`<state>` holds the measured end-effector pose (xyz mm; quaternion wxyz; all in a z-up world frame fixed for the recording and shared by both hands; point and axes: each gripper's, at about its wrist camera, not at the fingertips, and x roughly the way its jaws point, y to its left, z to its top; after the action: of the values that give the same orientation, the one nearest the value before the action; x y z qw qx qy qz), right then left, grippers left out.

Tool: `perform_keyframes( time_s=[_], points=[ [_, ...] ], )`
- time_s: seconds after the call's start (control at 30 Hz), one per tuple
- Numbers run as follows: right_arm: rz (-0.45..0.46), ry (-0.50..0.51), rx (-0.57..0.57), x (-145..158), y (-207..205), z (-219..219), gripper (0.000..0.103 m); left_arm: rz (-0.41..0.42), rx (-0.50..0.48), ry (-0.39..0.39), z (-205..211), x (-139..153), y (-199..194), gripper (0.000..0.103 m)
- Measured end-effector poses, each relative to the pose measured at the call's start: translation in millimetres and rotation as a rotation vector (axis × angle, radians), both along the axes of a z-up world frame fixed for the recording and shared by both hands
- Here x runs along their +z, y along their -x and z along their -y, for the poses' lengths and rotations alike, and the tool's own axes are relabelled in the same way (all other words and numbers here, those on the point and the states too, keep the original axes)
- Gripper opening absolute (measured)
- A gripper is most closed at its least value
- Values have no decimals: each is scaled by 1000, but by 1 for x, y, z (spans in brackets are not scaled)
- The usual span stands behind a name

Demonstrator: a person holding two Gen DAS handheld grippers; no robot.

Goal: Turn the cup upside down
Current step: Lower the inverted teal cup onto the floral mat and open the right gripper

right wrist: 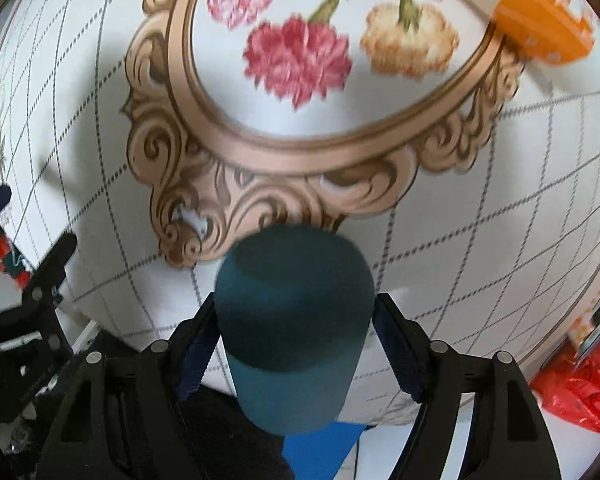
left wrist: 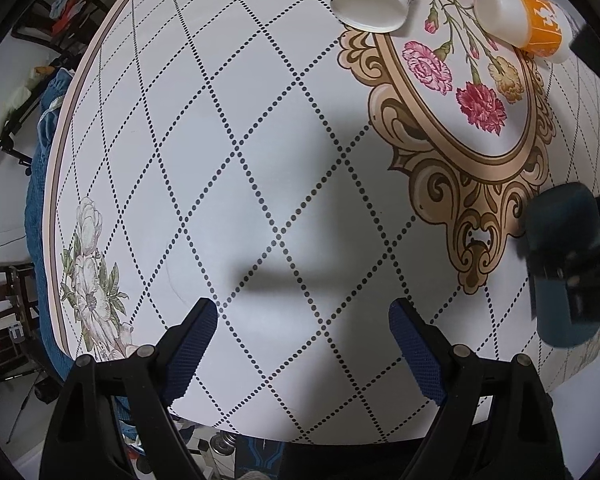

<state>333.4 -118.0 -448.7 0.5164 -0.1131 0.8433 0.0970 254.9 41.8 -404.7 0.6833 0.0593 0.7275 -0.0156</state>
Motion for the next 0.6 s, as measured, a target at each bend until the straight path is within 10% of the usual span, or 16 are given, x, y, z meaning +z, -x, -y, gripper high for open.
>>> perform_keyframes(
  time_s=[0.23, 0.6],
  points=[
    [182, -28, -10, 24, -25, -15, 71, -6, 35, 17, -10, 8, -4, 88],
    [715, -131, -202, 102, -22, -7, 71, 1, 94, 13, -42, 15, -32, 88]
  ],
)
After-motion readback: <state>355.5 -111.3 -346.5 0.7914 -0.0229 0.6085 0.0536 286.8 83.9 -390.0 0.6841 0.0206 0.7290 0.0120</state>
